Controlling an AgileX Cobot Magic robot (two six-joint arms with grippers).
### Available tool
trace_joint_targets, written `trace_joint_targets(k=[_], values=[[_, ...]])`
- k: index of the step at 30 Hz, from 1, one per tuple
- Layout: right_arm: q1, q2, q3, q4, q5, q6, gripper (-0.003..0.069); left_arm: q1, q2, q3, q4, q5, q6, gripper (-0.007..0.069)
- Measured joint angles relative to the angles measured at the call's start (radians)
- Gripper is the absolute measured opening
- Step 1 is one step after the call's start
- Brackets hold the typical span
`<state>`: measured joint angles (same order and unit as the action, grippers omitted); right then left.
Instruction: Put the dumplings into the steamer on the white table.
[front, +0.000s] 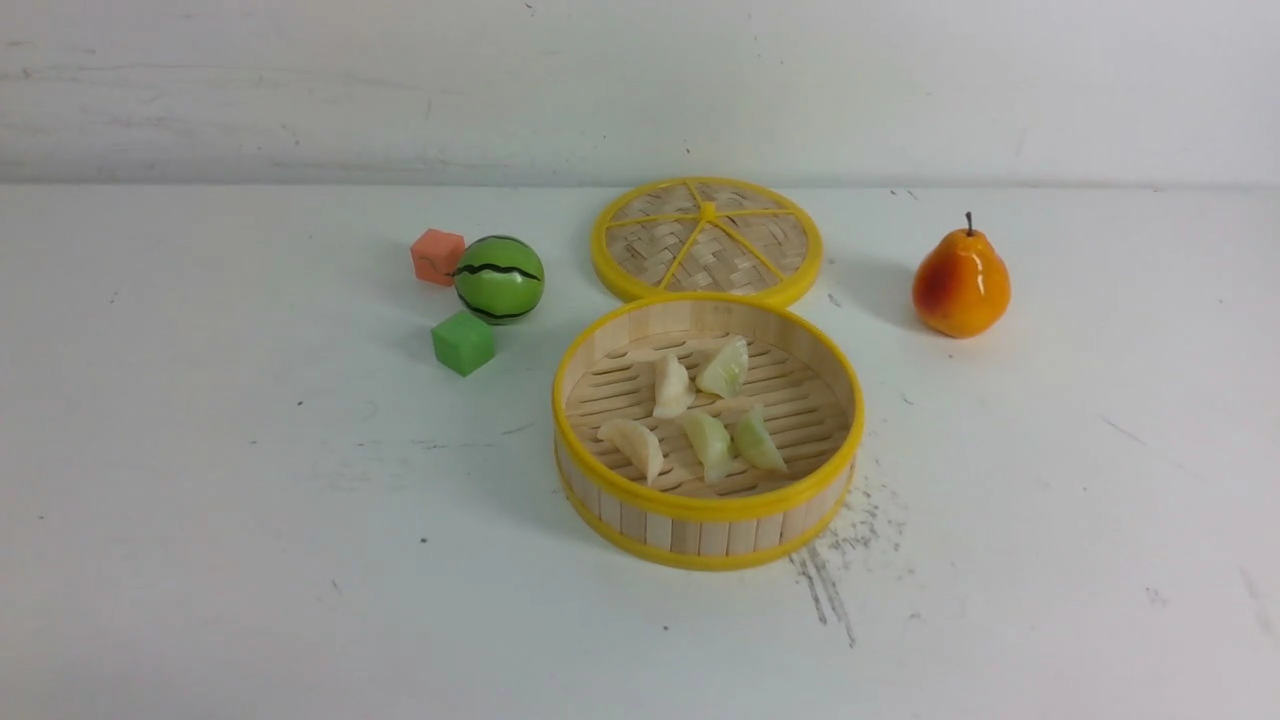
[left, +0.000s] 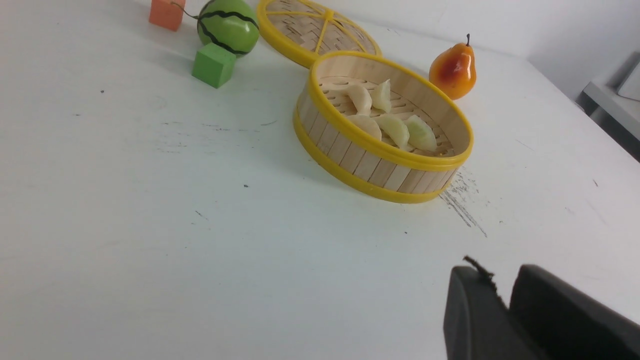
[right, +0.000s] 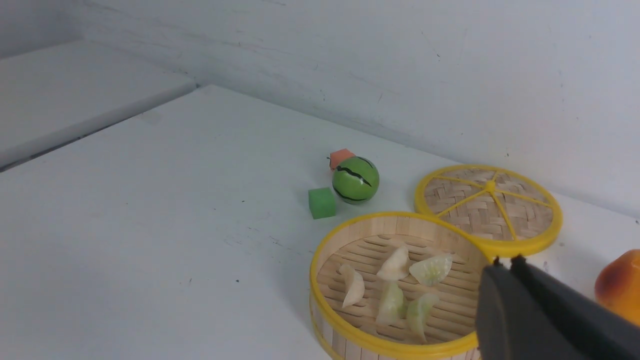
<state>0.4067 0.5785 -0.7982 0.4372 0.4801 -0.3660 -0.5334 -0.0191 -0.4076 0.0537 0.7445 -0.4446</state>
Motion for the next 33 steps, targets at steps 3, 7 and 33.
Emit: trace_joint_targets(k=[3,7,33], values=[[0.0,0.0,0.0,0.0,-0.001,0.0,-0.0003,0.0,0.0,0.0,0.0,0.0,0.0,0.0114],[0.0,0.0,0.0,-0.01,-0.003,0.0,-0.0001,0.0,0.0,0.0,0.0,0.0,-0.001,0.0117],[-0.429,-0.575,0.814,-0.424,-0.272,0.405,-0.0021,0.0,0.0,0.0,0.0,-0.001,-0.001,0.0137]])
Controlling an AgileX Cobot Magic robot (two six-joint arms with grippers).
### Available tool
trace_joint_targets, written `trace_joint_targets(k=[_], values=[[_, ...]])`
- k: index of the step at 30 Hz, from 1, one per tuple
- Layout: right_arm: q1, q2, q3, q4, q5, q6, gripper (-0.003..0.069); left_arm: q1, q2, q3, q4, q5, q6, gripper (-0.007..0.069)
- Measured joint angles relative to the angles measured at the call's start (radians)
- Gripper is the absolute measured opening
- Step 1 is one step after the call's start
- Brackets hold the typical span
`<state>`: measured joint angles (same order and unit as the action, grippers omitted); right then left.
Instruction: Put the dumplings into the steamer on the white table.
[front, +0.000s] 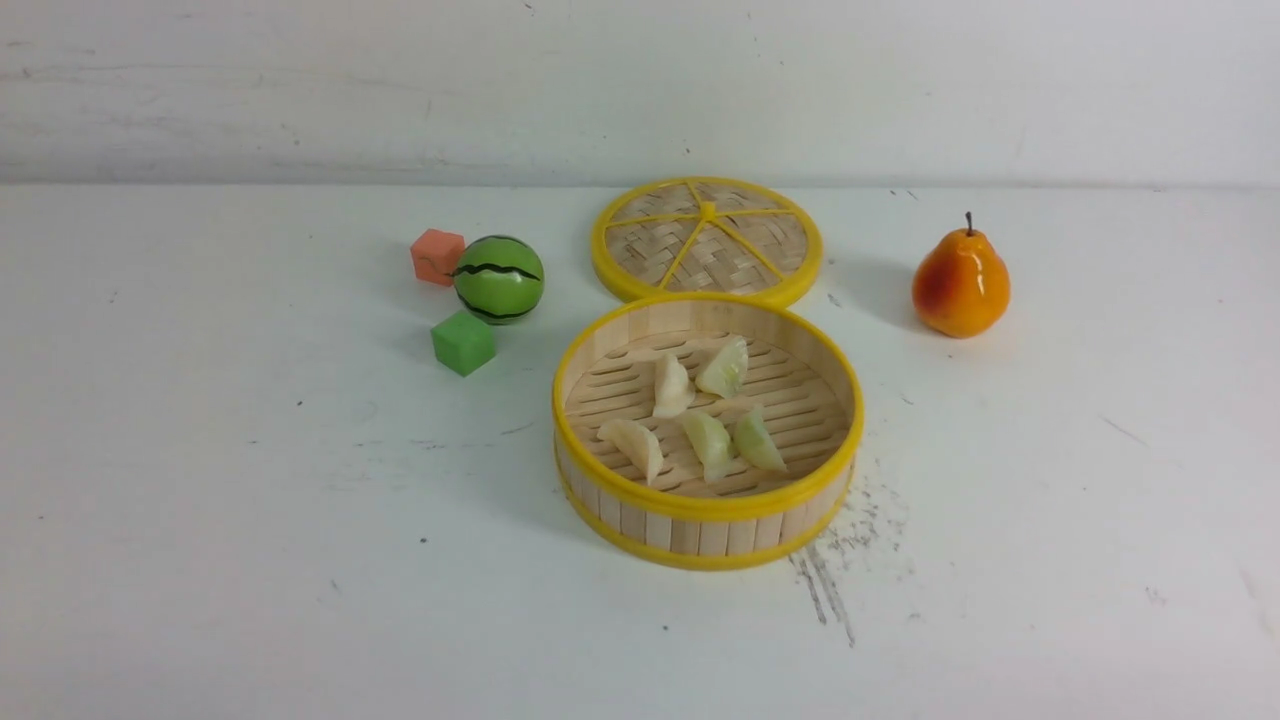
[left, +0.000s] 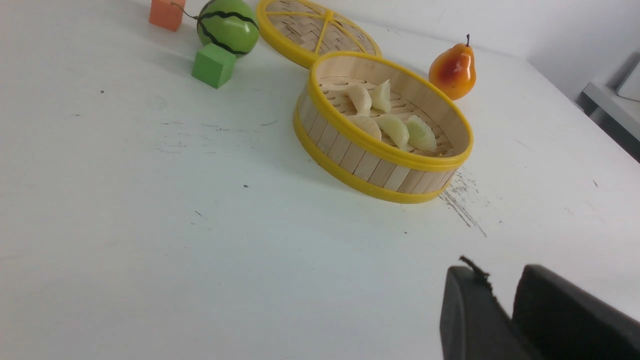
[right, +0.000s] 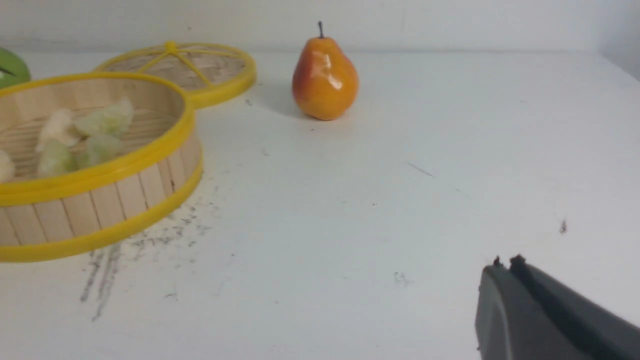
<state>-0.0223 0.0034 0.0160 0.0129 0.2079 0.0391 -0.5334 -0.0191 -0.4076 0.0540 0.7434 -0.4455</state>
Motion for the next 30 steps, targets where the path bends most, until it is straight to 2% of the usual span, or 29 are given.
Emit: trace_joint_targets(k=[10,30], values=[[-0.008,-0.014,0.008,-0.003,0.144,0.004,-0.0021,0.0,0.0,0.0,0.001,0.0,-0.001,0.0143],[-0.008,-0.014,0.003,-0.003,0.168,0.004,-0.0013,0.0,0.0,0.0,0.001,0.0,-0.002,0.0145]])
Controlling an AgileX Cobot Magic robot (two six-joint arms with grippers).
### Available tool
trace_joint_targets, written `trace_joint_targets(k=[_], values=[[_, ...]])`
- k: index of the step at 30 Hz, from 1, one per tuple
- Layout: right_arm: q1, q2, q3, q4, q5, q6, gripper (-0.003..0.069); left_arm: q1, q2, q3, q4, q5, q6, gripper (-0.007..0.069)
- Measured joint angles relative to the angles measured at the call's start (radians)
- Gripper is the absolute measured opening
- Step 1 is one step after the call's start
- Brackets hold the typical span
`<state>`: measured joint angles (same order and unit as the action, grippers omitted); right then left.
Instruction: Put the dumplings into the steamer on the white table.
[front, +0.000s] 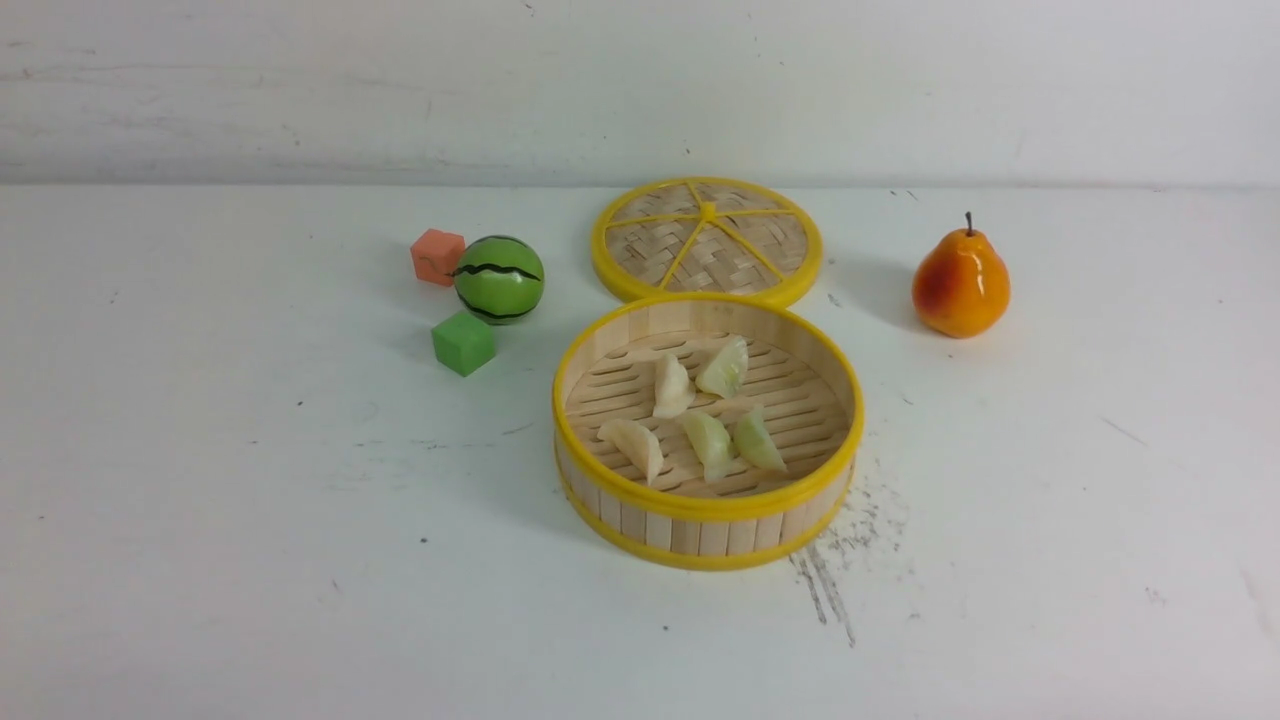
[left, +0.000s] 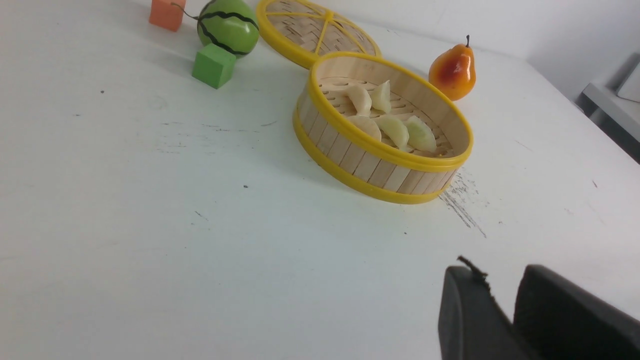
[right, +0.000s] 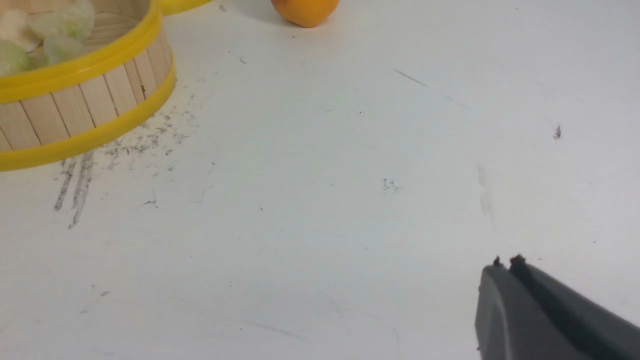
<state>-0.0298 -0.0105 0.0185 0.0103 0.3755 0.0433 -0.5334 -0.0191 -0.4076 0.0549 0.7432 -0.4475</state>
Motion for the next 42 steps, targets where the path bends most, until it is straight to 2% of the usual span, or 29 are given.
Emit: trace_joint_targets(k=[19,22,26,30,33,36,37,42], values=[[0.0,0.0,0.0,0.0,0.0,0.0,-0.0012,0.0,0.0,0.0,0.0,-0.013,0.0,0.0148],[0.0,0.0,0.0,0.0,0.0,0.0,-0.0012,0.0,0.0,0.002,0.0,-0.105,0.0,0.015],[0.0,0.0,0.0,0.0,0.0,0.0,-0.0012,0.008,0.0,0.043,-0.02,-0.365,0.0,0.0151],[0.0,0.0,0.0,0.0,0.0,0.0,-0.0011,0.088,0.0,0.147,-0.088,-0.627,0.0,0.0154],[0.0,0.0,0.0,0.0,0.0,0.0,-0.0008,0.164,0.0,0.216,-0.097,-0.743,0.0,0.0154],[0.0,0.0,0.0,0.0,0.0,0.0,-0.0005,0.261,0.0,0.289,-0.089,-0.787,0.0,0.0154],[0.0,0.0,0.0,0.0,0.0,0.0,-0.0005,0.267,0.0,0.293,-0.087,-0.787,0.0,0.0154],[0.0,0.0,0.0,0.0,0.0,0.0,-0.0001,0.441,0.0,0.382,-0.055,-0.755,0.0,0.0143]])
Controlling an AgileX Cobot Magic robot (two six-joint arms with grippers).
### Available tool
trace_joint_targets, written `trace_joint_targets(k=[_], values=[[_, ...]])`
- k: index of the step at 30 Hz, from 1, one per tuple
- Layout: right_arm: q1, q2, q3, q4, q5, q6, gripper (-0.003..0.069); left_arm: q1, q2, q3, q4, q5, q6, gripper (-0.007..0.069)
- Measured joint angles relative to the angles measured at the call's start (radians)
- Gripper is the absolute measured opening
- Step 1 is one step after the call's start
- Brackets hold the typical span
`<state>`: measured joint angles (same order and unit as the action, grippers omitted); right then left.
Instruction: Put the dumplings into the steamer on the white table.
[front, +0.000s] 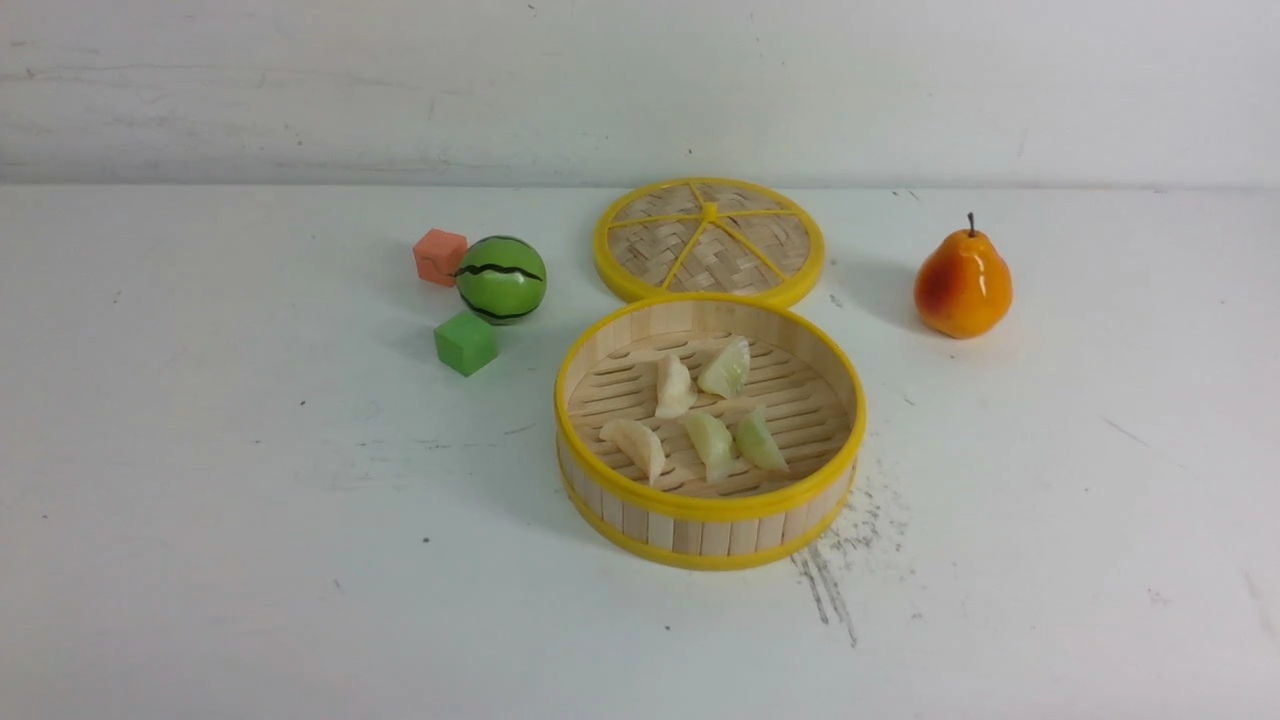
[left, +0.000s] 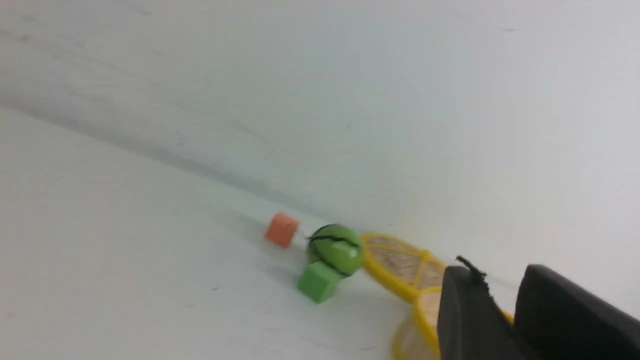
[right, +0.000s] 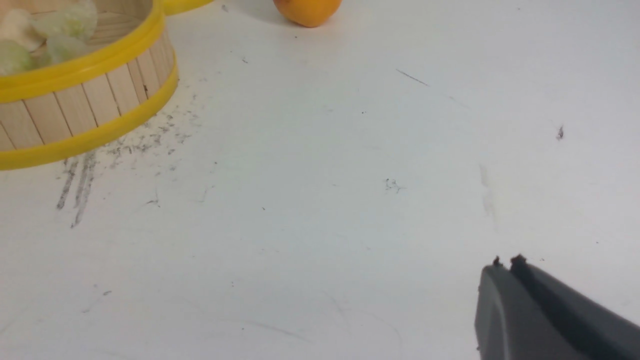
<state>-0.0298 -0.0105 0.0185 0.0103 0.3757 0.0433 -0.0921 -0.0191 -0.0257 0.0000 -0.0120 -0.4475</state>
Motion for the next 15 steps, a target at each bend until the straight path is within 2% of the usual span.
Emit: trace_joint_targets(k=[4,7,11,15], values=[[0.0,0.0,0.0,0.0,0.0,0.0,0.0001,0.082,0.0,0.04,0.0,0.086,0.0,0.0065],[0.0,0.0,0.0,0.0,0.0,0.0,0.0003,0.099,0.0,0.054,0.0,0.142,0.004,-0.0014],[0.0,0.0,0.0,0.0,0.0,0.0,0.0008,0.103,0.0,0.054,0.005,0.19,0.058,-0.0014],[0.0,0.0,0.0,0.0,0.0,0.0,0.0011,0.103,0.0,0.054,0.01,0.251,0.193,-0.0014]])
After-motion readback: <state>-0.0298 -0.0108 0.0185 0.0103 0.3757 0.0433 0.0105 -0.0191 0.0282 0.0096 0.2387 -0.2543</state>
